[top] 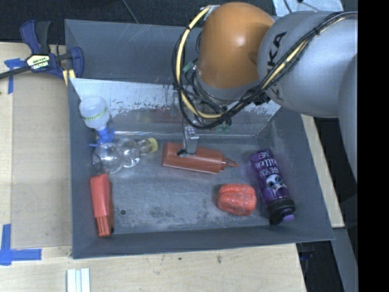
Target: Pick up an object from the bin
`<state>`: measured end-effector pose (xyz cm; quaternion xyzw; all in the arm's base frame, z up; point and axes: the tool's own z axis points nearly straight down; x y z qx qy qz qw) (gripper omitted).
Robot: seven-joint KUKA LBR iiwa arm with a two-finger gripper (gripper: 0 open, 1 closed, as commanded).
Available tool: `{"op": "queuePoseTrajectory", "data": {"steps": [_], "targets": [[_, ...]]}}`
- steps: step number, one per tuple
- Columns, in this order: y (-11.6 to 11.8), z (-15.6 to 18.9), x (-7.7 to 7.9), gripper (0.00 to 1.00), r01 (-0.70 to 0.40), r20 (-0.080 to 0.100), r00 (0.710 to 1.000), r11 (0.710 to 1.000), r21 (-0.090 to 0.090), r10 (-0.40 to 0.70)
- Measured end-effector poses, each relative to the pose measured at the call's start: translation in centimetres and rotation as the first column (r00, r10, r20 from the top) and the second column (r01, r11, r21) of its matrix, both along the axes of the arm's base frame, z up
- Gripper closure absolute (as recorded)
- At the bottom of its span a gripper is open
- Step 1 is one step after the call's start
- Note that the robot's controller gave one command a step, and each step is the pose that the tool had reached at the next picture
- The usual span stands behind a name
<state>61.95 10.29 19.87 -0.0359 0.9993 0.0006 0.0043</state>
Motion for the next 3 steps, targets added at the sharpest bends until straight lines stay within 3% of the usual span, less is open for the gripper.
{"op": "queuePoseTrajectory", "data": {"steps": [1,2,3], "targets": [[-0.5,-1.9,-0.9,0.0,-0.02,-0.002,1.0,1.0,-0.002,0.02],[0.8,1.3,-3.0,0.0,-0.034,-0.01,0.999,0.999,-0.002,0.034],[0.4,-1.5,-2.1,0.0,-0.067,0.006,0.998,0.998,0.0,0.067]]}}
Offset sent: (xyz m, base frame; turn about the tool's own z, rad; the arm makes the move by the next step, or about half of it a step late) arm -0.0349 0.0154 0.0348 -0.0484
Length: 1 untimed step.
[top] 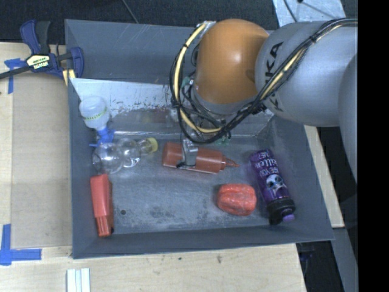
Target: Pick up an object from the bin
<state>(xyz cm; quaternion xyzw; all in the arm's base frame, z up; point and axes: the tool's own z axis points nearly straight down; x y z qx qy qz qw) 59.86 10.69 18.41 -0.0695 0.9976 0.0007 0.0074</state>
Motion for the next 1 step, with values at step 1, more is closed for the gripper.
{"op": "queuePoseTrajectory", "data": {"steps": [1], "targets": [[-1.75,-7.0,1.31,0.0,-0.046,-0.007,0.999,0.999,-0.002,0.046]]}}
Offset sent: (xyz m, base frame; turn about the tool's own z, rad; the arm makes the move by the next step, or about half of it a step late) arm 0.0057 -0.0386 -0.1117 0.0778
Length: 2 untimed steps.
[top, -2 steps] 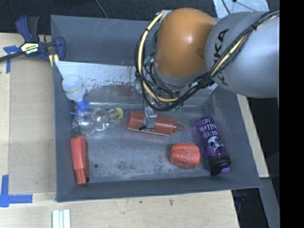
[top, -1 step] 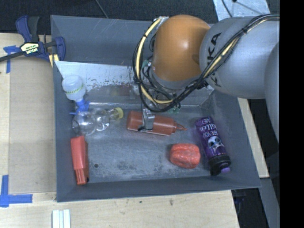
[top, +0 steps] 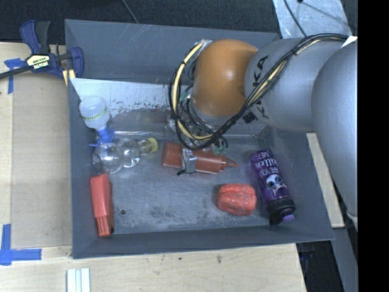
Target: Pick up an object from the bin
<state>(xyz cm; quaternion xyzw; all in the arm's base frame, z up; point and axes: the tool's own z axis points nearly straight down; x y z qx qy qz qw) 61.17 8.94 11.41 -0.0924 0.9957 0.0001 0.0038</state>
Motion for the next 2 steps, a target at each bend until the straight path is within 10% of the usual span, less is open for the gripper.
{"op": "queuePoseTrajectory", "data": {"steps": [1,2], "targets": [[-1.94,-4.67,-0.36,1.0,0.102,-0.005,0.995,0.995,0.001,-0.102],[-2.18,-4.09,-0.72,1.0,0.124,-0.008,0.992,0.992,-0.001,-0.124]]}}
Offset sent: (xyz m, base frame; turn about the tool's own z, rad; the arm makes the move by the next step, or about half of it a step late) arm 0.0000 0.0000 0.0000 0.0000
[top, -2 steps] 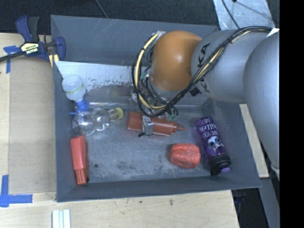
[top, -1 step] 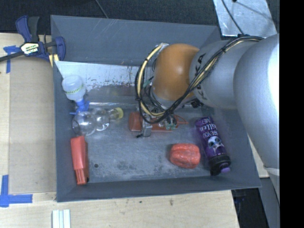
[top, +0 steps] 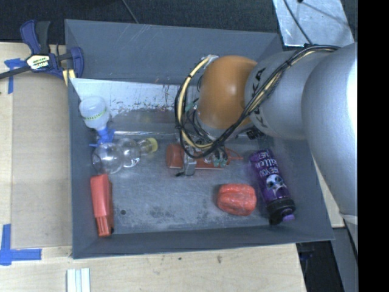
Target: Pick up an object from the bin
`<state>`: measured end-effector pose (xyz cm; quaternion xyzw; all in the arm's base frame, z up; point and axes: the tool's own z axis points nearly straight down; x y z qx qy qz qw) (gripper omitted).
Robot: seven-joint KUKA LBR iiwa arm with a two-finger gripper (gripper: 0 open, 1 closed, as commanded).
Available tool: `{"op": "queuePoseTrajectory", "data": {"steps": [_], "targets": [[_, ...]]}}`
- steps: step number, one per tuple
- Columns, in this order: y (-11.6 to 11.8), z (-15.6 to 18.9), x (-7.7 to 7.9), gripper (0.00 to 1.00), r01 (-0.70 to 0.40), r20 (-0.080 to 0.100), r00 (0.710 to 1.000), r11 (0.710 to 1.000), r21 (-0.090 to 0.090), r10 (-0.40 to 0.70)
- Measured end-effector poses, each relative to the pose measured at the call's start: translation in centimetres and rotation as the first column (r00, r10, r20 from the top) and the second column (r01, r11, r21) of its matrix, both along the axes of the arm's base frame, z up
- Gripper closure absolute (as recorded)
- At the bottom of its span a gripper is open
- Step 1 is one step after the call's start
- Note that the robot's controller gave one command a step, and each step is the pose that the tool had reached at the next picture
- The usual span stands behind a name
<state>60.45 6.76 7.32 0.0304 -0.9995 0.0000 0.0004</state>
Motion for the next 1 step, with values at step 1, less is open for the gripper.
{"op": "queuePoseTrajectory", "data": {"steps": [1], "targets": [[-1.89,16.47,-0.31,1.0,-0.038,0.008,0.999,0.999,0.0,0.038]]}}
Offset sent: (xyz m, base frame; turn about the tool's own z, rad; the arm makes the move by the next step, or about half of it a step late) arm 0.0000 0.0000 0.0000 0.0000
